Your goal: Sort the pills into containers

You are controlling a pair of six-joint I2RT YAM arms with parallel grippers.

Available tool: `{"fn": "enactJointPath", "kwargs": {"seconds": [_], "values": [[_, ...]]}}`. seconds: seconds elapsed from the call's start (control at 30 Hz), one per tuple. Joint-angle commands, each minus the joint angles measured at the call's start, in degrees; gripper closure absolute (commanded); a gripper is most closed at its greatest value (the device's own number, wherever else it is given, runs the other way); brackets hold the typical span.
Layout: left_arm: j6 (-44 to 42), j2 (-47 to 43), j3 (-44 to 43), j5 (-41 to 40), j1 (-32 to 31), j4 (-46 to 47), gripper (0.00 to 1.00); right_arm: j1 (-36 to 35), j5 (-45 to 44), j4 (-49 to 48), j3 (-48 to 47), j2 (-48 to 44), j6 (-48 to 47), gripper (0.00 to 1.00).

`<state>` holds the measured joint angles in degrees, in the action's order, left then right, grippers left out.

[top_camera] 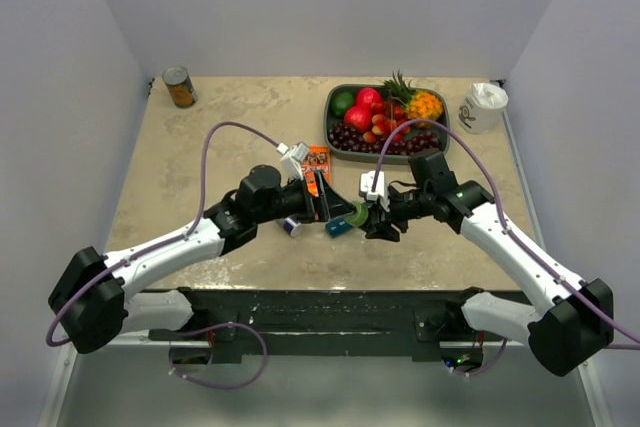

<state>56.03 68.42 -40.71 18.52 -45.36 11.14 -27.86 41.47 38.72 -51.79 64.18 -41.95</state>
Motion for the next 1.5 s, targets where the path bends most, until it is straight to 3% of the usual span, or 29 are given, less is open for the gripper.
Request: {"fn": "enactJointPath", "kwargs": {"seconds": [0.0, 0.27, 0.4, 0.73, 0.83, 0.93, 0.97, 1.03, 1.13, 1.27, 1.33, 1.37, 1.43, 1.47], "values": [[0.3, 2.8, -5.7, -3.9, -1.7, -2.1, 0.09, -0.1, 0.4, -2.7, 0.2, -1.2, 0.6, 0.99], [-1.7, 7.1, -11.0, -5.6, -3.6, -5.8, 0.19, -0.2, 0.5, -2.9, 0.0, -1.0, 1.0, 0.99], [-4.5, 8.7, -13.7, -6.3, -4.7, -9.5, 0.36, -0.1, 0.1, -2.9, -0.1, -1.0, 1.3, 0.99], [-10.9, 10.1, -16.0, -4.0, -5.6, -17.2, 0.36, -0.1, 0.4, -3.2, -0.6, 0.1, 2.6, 1.00], [-12.9, 10.1, -15.7, -1.9, -5.6, -17.2, 0.48, 0.0, 1.0, -3.4, -0.7, 0.4, 2.9, 1.00], [-15.8, 10.2, -14.9, 1.7, -5.6, -14.7, 0.76, 0.0, 2.4, -2.8, -0.9, 0.9, 2.8, 1.00], [-18.7, 10.2, -14.7, 3.0, -5.6, -14.0, 0.93, -0.1, 3.2, -2.5, -0.9, 1.1, 2.7, 1.00], [-23.1, 9.9, -13.4, 9.1, -5.5, -10.0, 1.00, 0.0, 5.9, -1.8, -1.0, 1.5, 2.6, 1.00], [-37.6, 9.1, -13.3, 18.3, -5.5, -10.8, 1.00, 0.1, 11.4, -1.1, -0.9, 2.3, 2.8, 1.00], [-69.5, 7.1, -11.3, 26.6, -5.7, -18.8, 1.00, 0.1, 20.9, 2.5, -1.3, 4.7, -0.7, 1.00], [-73.7, 4.6, -7.7, 19.6, -5.9, -16.7, 0.77, 0.1, 23.3, 6.7, -2.6, 7.0, -4.8, 1.00], [-74.0, 3.9, -7.2, 17.0, -5.8, -15.4, 0.59, 0.2, 23.2, 7.7, -3.0, 7.5, -5.4, 1.00], [-71.1, 0.7, -4.3, 12.8, -5.8, -6.2, 0.44, 0.1, 22.4, 8.1, -3.1, 7.9, -5.8, 1.00], [-66.4, -0.8, -2.9, 11.3, -5.7, -2.5, 0.06, 0.2, 21.8, 7.8, -2.8, 7.7, -5.6, 1.00]]}}
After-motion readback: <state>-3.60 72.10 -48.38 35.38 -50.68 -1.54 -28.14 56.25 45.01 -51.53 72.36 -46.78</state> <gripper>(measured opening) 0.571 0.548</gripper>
